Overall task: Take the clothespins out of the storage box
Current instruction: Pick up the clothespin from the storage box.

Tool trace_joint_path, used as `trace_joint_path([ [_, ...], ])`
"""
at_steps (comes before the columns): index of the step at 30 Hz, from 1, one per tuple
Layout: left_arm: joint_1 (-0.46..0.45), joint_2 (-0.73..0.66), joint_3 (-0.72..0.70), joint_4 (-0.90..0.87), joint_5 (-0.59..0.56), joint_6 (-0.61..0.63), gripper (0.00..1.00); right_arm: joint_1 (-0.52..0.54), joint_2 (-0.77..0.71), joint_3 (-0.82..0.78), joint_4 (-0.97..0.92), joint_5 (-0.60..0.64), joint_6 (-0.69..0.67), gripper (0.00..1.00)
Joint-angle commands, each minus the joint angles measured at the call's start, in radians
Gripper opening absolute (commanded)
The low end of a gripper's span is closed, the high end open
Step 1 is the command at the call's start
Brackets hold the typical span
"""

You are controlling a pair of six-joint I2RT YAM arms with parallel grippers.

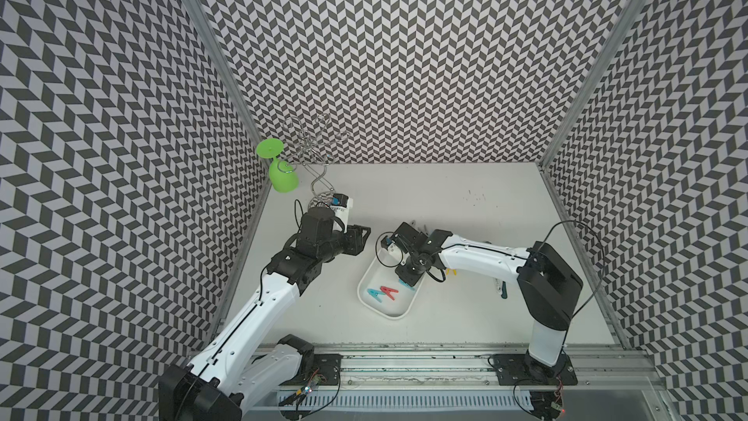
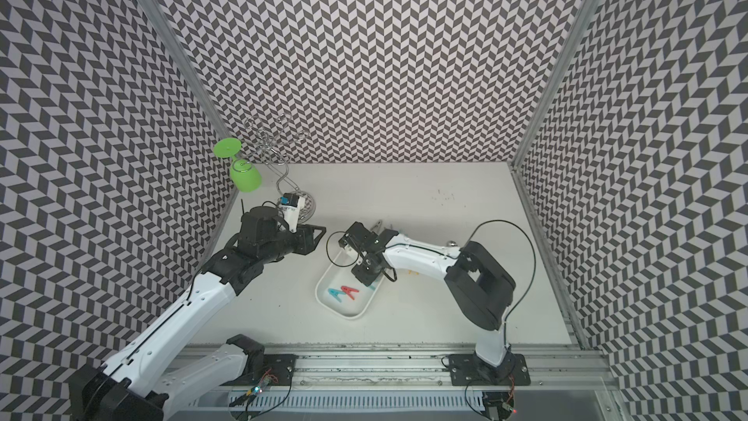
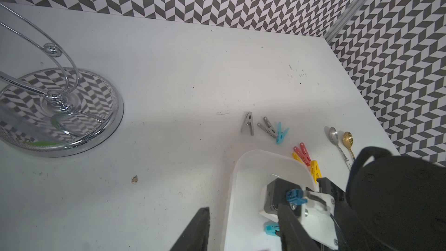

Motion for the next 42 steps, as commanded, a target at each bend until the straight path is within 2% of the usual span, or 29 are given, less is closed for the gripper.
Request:
trace_joint_path([
  [1,0.006,-0.023,-0.01,0.024,0.01,-0.007,0.5,0.006,0.037,0.043,-0.036,0.015,-0.023,0.42],
  [8,0.007,-0.019,-0.01,0.024,0.011,-0.008,0.5,0.011,0.092,0.071,-0.041,0.017,-0.039,0.43],
  [15,0.009,-0.017,-0.011,0.024,0.009,-0.007,0.5,0.012,0.12,0.078,-0.039,0.009,-0.046,0.37],
  [17,0.01,-0.016,-0.01,0.024,0.01,-0.008,0.5,0.011,0.125,0.077,-0.038,0.01,-0.048,0.34],
  [22,0.012,-0.016,-0.01,0.026,0.012,-0.007,0.5,0.011,0.117,0.071,-0.029,0.015,-0.046,0.18],
  [28,0.013,-0.017,-0.012,0.027,0.013,-0.008,0.5,0.01,0.061,0.062,0.004,0.001,-0.036,0.09],
  [37,0.013,-0.018,-0.013,0.029,0.018,-0.01,0.51,-0.026,-0.074,0.021,0.07,-0.012,0.011,0.03],
  [42,0.012,-0.021,-0.014,0.032,0.021,-0.01,0.51,-0.081,-0.18,-0.034,0.122,0.034,0.063,0.02],
])
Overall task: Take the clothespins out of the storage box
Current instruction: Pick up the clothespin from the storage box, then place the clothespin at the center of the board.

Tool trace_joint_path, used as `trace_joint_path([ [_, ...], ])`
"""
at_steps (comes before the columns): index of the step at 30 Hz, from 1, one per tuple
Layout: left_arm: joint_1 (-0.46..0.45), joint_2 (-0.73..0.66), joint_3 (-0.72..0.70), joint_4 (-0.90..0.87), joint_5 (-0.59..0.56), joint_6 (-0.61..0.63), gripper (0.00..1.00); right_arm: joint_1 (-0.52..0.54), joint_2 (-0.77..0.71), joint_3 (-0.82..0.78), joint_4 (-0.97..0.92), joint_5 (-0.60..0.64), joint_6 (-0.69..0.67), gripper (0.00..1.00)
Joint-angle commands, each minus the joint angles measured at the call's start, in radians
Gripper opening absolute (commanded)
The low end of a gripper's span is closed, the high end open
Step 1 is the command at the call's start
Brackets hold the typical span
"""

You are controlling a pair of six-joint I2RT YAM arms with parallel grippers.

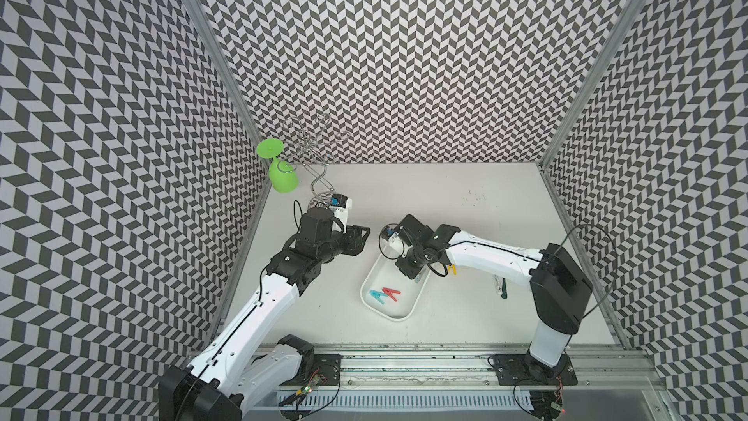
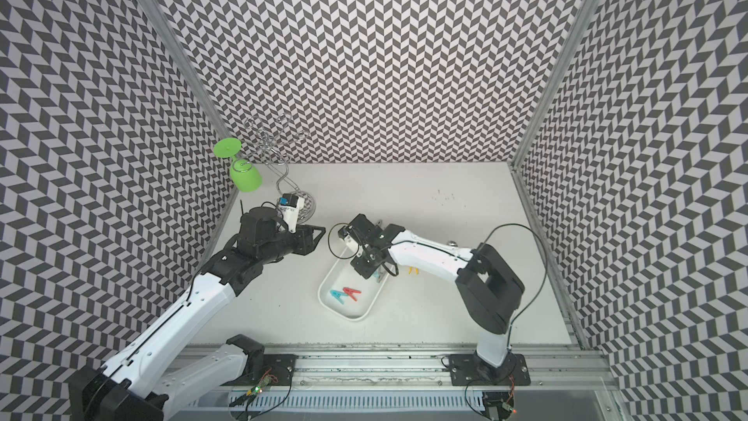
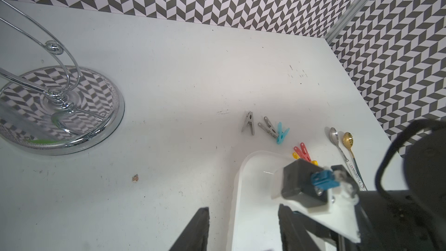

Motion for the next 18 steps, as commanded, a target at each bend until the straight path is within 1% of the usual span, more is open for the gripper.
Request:
trace_joint_path([
  [1,0.006,-0.017,-0.007,0.028,0.017,-0.006,0.51,-0.051,-0.096,-0.047,0.078,0.051,0.062,0.02],
  [6,0.006,-0.018,-0.007,0.03,0.02,-0.007,0.51,-0.172,-0.212,-0.137,0.139,0.132,0.173,0.02],
  [10,0.006,-0.018,-0.009,0.029,0.02,-0.006,0.51,-0.299,-0.273,-0.218,0.174,0.126,0.265,0.02],
  [13,0.006,-0.019,-0.009,0.031,0.021,-0.006,0.51,-0.348,-0.269,-0.26,0.175,0.135,0.295,0.02],
  [18,0.007,-0.017,-0.008,0.03,0.021,-0.007,0.51,-0.4,-0.224,-0.322,0.18,0.15,0.339,0.02],
])
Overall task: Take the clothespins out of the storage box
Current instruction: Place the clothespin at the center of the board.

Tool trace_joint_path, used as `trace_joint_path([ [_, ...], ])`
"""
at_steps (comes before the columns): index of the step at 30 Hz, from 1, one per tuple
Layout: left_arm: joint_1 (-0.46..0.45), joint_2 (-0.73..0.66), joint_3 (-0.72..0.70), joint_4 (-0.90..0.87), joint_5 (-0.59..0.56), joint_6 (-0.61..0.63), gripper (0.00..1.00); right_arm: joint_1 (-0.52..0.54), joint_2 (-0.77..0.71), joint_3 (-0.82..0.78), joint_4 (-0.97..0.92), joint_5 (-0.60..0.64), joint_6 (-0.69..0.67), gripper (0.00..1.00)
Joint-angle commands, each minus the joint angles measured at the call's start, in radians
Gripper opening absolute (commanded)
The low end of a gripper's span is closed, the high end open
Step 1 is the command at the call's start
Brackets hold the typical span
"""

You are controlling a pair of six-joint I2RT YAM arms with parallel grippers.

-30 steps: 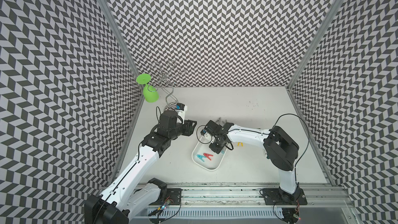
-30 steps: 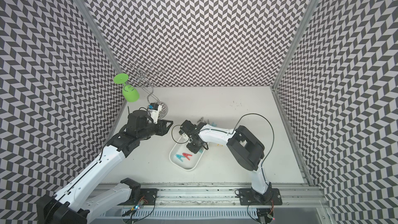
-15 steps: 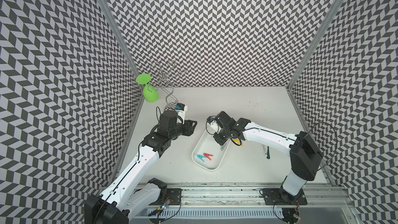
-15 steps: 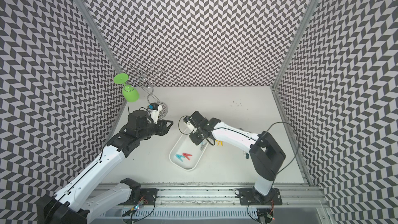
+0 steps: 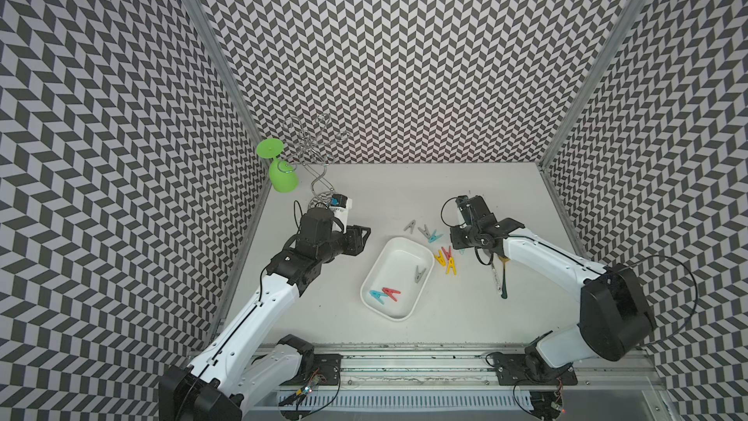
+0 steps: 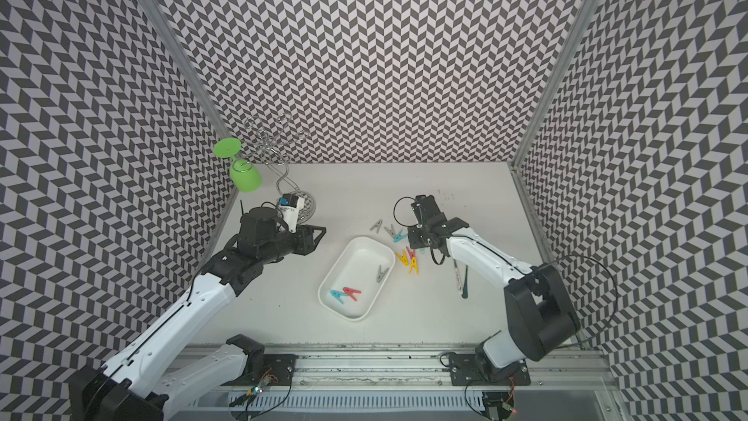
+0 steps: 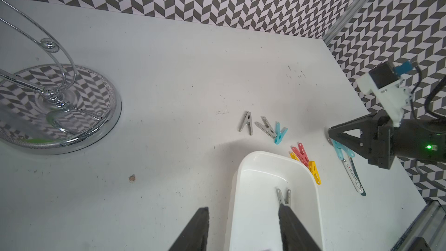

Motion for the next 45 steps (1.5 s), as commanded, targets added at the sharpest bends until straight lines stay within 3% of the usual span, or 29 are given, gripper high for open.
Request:
trace_joint_path([
  [1,0.006,-0.017,-0.006,0.025,0.013,0.005,0.51,-0.022,0.03,-0.037,0.045,0.014,0.06,0.02],
  [11,0.006,-0.013,-0.004,0.024,0.013,0.004,0.51,-0.045,0.066,-0.107,0.095,-0.015,0.069,0.05],
  [17,0.007,-0.014,-0.005,0.024,0.012,0.004,0.51,-0.044,0.049,-0.091,0.092,-0.039,0.044,0.16],
  [23,0.009,-0.016,-0.007,0.026,0.014,0.004,0.51,-0.03,-0.011,-0.07,0.123,-0.168,-0.039,0.29],
  [28,0.01,-0.015,-0.007,0.026,0.015,0.003,0.51,0.045,-0.05,-0.024,0.123,-0.245,-0.124,0.32],
  [32,0.013,-0.012,-0.006,0.027,0.019,0.003,0.51,0.165,-0.051,0.034,0.1,-0.281,-0.215,0.33],
  [45,0.016,-0.011,-0.006,0.027,0.022,0.003,0.51,0.363,0.117,0.178,-0.061,-0.36,-0.366,0.33],
])
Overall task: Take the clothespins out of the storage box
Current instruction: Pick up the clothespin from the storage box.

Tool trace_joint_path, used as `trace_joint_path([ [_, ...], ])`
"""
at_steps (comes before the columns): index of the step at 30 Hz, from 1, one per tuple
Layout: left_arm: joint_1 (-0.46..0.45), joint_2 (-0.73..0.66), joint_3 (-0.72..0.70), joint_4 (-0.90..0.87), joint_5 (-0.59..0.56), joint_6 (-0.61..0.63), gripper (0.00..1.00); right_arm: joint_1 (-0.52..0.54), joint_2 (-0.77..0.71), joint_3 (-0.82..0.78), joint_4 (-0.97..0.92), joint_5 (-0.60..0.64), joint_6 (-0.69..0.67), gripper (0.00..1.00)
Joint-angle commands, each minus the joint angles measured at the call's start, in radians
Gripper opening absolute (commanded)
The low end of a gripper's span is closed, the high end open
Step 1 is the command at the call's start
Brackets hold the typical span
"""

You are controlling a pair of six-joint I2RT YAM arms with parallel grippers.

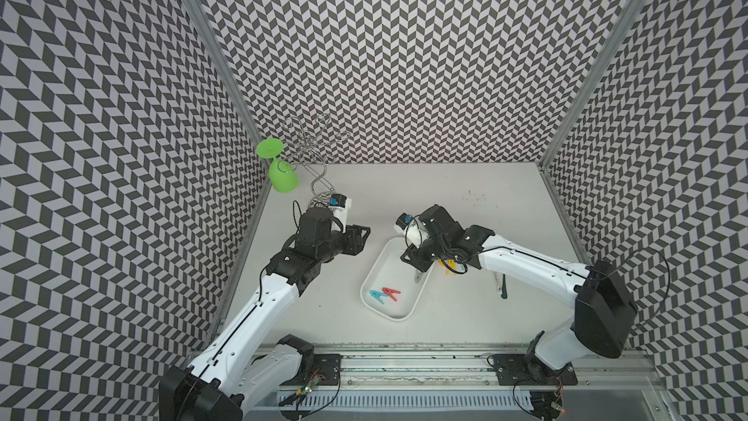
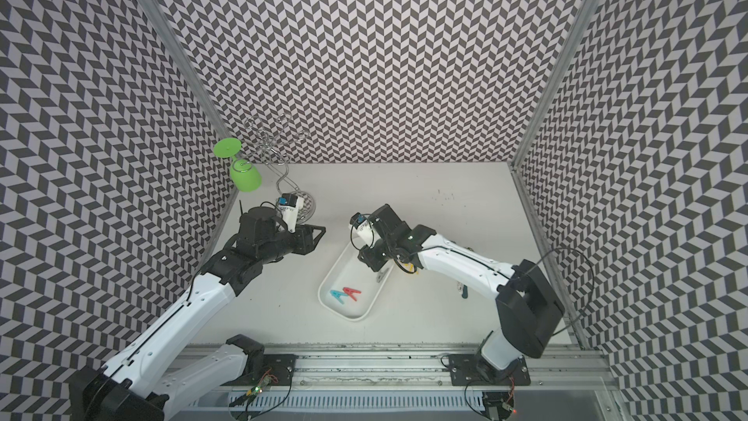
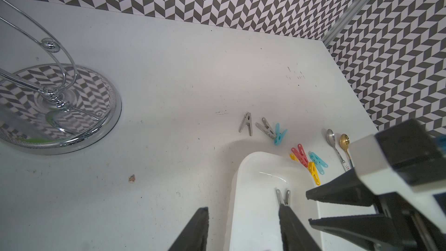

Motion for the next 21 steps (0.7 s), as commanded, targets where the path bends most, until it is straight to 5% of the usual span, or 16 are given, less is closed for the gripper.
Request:
trace_joint_path([
  [1,0.007,-0.011,-0.005,0.024,0.012,0.003,0.51,0.036,0.055,0.03,-0.075,-0.025,-0.062,0.33],
  [21,0.009,-0.016,-0.005,0.027,0.014,0.004,0.51,0.155,0.331,0.143,-0.2,-0.022,-0.08,0.31],
])
